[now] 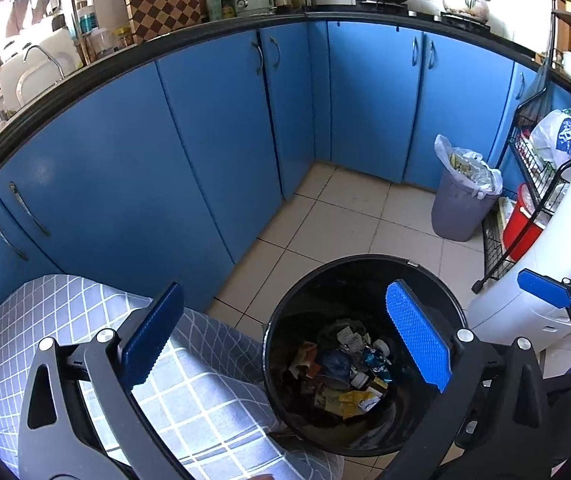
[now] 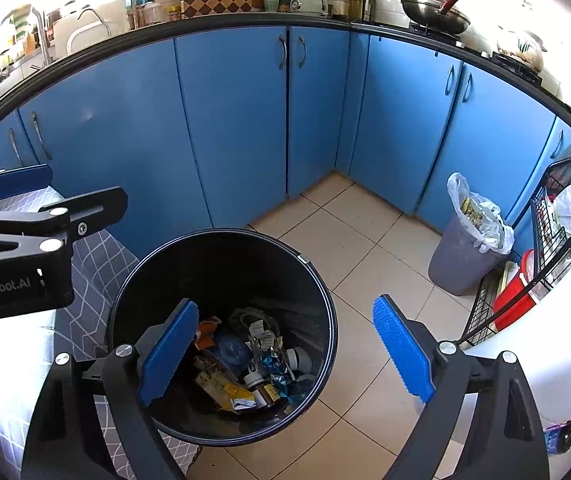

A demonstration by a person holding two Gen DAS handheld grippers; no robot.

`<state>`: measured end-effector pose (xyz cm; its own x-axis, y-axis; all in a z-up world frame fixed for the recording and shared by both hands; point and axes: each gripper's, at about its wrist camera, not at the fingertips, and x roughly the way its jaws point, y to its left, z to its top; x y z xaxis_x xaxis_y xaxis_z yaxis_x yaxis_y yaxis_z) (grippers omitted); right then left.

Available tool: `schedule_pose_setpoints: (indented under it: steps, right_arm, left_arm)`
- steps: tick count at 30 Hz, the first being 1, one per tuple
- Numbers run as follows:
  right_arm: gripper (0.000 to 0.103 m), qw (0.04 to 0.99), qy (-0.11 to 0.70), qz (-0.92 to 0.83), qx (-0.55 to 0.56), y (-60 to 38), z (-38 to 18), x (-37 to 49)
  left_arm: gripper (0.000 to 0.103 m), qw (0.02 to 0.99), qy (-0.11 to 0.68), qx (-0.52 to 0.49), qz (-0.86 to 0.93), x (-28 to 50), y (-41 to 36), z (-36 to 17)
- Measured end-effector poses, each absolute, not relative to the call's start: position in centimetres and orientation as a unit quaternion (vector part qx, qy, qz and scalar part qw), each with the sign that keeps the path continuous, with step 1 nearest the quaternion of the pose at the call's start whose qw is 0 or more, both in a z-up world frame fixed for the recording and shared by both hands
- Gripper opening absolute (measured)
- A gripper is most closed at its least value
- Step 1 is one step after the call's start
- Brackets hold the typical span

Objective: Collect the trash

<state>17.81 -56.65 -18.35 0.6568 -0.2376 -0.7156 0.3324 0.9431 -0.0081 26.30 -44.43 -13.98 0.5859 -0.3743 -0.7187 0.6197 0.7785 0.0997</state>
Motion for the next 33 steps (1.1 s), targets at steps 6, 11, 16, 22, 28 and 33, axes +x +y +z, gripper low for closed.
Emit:
schedule_pose_setpoints:
  steps: [6,11,16,22,28,33]
  right_arm:
    - [0.087,0.908,0.384,-0.155,0.064,-56.56,-18.30,17.91]
    - [0.087,0.908,0.385,-0.154,0.062,-56.44,-18.34,17.93]
    - [0.087,0.908,0.386,-0.154,0.063,-56.39,-18.38,17.94]
    - [0.087,0.908,0.386,-0.153,0.062,-56.14,-18.41,17.99]
    - [0.087,0.908,0.385,-0.152,0.063,-56.09,-18.41,17.97]
    - [0.087,0.908,0.385,-0.153,0.063,-56.03,-18.38,18.08]
  left_arm:
    - [0.100,0.872,0.359,0.172,-0.284,26.20,-44.36,-14.07]
    - [0.100,0.870,0.363,0.170,-0.286,26.29,-44.19,-14.21]
    - [0.100,0.871,0.363,0.170,-0.286,26.45,-44.09,-14.29]
    - [0.100,0.871,0.363,0.171,-0.285,26.34,-44.16,-14.24]
    - [0.100,0.871,0.360,0.171,-0.286,26.31,-44.12,-14.26]
    - [0.100,0.871,0.360,0.171,-0.285,26.28,-44.12,-14.27]
